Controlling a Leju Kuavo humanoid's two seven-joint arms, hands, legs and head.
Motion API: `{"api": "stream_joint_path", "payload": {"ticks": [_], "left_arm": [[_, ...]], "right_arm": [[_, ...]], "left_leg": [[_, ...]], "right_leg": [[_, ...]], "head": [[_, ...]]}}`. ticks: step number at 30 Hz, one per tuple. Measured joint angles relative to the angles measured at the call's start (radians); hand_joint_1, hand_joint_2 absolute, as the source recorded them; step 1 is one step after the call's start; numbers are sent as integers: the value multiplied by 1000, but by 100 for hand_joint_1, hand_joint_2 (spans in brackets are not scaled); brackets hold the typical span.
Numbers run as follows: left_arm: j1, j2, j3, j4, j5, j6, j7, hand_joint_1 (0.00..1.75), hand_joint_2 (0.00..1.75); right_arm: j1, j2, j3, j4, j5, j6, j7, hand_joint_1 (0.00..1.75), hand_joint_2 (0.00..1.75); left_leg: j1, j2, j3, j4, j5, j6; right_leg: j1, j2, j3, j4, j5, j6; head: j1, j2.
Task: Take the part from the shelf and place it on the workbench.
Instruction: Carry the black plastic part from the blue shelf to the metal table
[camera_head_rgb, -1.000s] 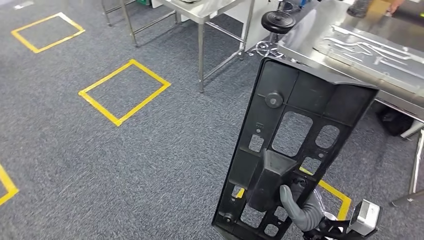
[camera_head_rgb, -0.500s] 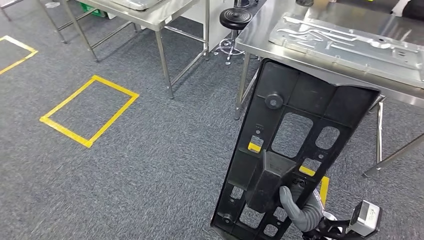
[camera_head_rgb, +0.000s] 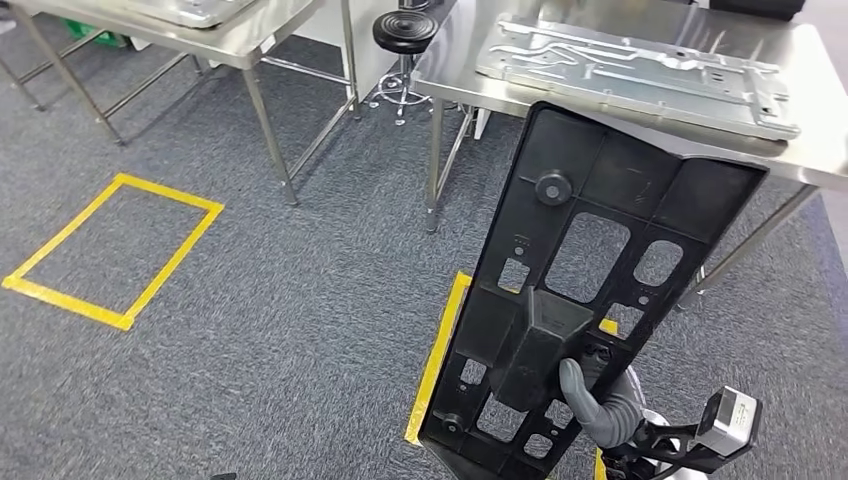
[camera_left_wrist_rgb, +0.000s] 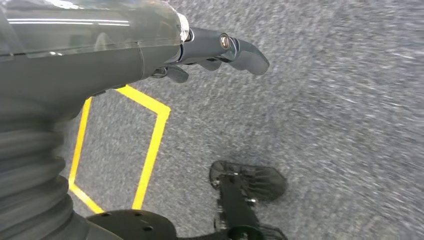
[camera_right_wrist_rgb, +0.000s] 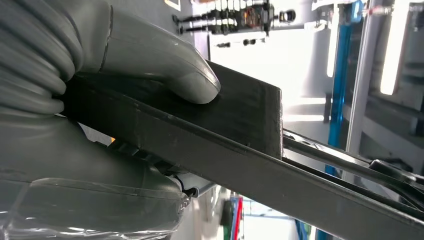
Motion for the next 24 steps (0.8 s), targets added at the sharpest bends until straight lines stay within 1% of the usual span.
{"api": "stream_joint_path", "payload": {"ticks": [1,2,3,4,5,6,7,8,9,10,11,12,13,14,15,16,17,18,19,20,21,22,23,24], "left_arm": [[-1,0,1,0,0,-1,-1,0,175],[-2,0,1,0,-1,-3,-3,0,175],[-4,-1,2,0,-2,-6,-6,0,175],[-5,-1,2,0,-5,-8,-9,0,175],[-6,-1,2,0,-9,-10,-12,0,175],[-6,-1,2,0,-13,-12,-14,0,175],[-4,-1,2,0,-16,-13,-14,0,175],[-1,0,1,0,-19,-13,-14,0,175],[3,1,1,0,-21,-14,-11,0,175],[8,1,1,0,-21,-13,-7,0,175],[12,2,1,0,-22,-13,-3,0,175],[15,2,1,0,-23,-13,2,0,175],[17,3,1,0,-24,-12,7,0,175],[18,5,1,0,-26,-12,12,0,175],[19,6,1,0,-28,-12,15,0,175],[19,8,1,0,-30,-12,17,0,175],[19,9,1,0,-31,-12,19,0,175],[18,9,0,0,-32,-12,20,0,175],[17,8,0,0,-33,-12,22,0,175],[17,8,0,0,-33,-12,22,0,175],[17,8,0,0,-33,-12,23,0,175],[18,8,0,0,-33,-12,23,0,175],[20,8,0,0,-33,-12,23,0,175],[21,8,0,0,-33,-12,24,0,175]], "right_arm": [[-1,0,-1,0,0,0,0,175,175],[0,0,-1,0,0,0,-1,175,175],[2,0,-1,0,0,-1,-1,175,175],[6,0,-2,-2,0,-2,0,175,175],[9,1,-2,-3,0,-3,0,175,175],[13,3,-3,-6,0,-5,0,175,175],[19,5,-3,-10,1,-6,1,175,175],[27,7,-3,-15,1,-8,1,175,175],[38,9,-3,-20,1,-9,1,175,175],[51,10,-3,-24,1,-10,2,175,175],[62,10,-3,-28,1,-13,4,175,175],[71,11,-3,-32,1,-17,7,175,175],[78,11,-3,-36,1,-20,10,175,175],[83,12,-3,-40,2,-22,13,175,175],[87,13,-3,-44,2,-24,16,175,175],[91,15,-3,-47,2,-26,19,175,175],[95,16,-3,-50,2,-27,20,175,175],[100,16,-3,-53,2,-28,22,175,175],[106,16,-3,-56,3,-29,23,175,175],[109,16,-3,-59,3,-30,23,175,175],[111,16,-3,-61,3,-31,23,175,175],[111,16,-3,-63,3,-33,23,175,175],[110,16,-3,-64,3,-33,23,175,175],[111,17,-3,-65,3,-33,23,175,175]], "left_leg": [[-1,9,3,-1,-2,-6],[-1,19,6,-3,-4,-11],[-2,31,11,-6,-7,-18],[-1,30,15,-4,-12,-24],[0,14,13,12,-25,-28],[0,-11,0,48,-47,-32],[3,-42,-26,107,-76,-35],[3,-62,-62,176,-105,-37],[3,-71,-96,238,-125,-39],[3,-75,-121,275,-126,-40],[3,-77,-129,272,-106,-40],[3,-81,-119,232,-69,-38],[3,-94,-96,165,-23,-34],[3,-115,-71,98,8,-28],[4,-134,-51,47,27,-23],[3,-147,-40,18,31,-18],[1,-150,-36,10,26,-14],[2,-142,-33,5,27,-10],[3,-132,-30,0,29,-4],[6,-122,-26,-5,32,2],[9,-110,-23,-10,34,7],[9,-97,-21,-13,34,11],[9,-86,-20,-13,32,13],[8,-73,-19,-13,31,13]], "right_leg": [[6,-9,4,-12,-2,-6],[8,-1,2,-13,-1,-9],[8,13,3,-16,0,-13],[6,26,7,-23,2,-18],[2,38,13,-30,4,-23],[-3,50,19,-37,7,-29],[-5,62,22,-40,8,-33],[-6,74,24,-40,7,-36],[-5,88,24,-39,6,-38],[-4,103,26,-37,4,-39],[-4,119,27,-35,2,-39],[-3,135,29,-32,-1,-38],[-4,150,31,-28,-5,-36],[-3,162,32,-24,-9,-33],[-3,174,31,-20,-12,-29],[-5,184,28,-18,-14,-23],[-6,194,26,-17,-14,-17],[-8,203,23,-18,-13,-10],[-8,198,22,-16,-15,-4],[-7,180,18,-6,-21,0],[-6,153,3,25,-40,5],[-8,121,-22,77,-69,8],[-10,100,-56,141,-100,12],[-14,91,-94,212,-129,17]], "head": [[0,0],[0,0],[0,0],[0,0],[0,0],[0,0],[0,0],[0,0],[0,0],[0,0],[0,0],[0,0],[0,0],[0,0],[0,0],[0,0],[0,0],[0,0],[0,0],[0,0],[0,0],[0,0],[0,0],[0,0]]}}
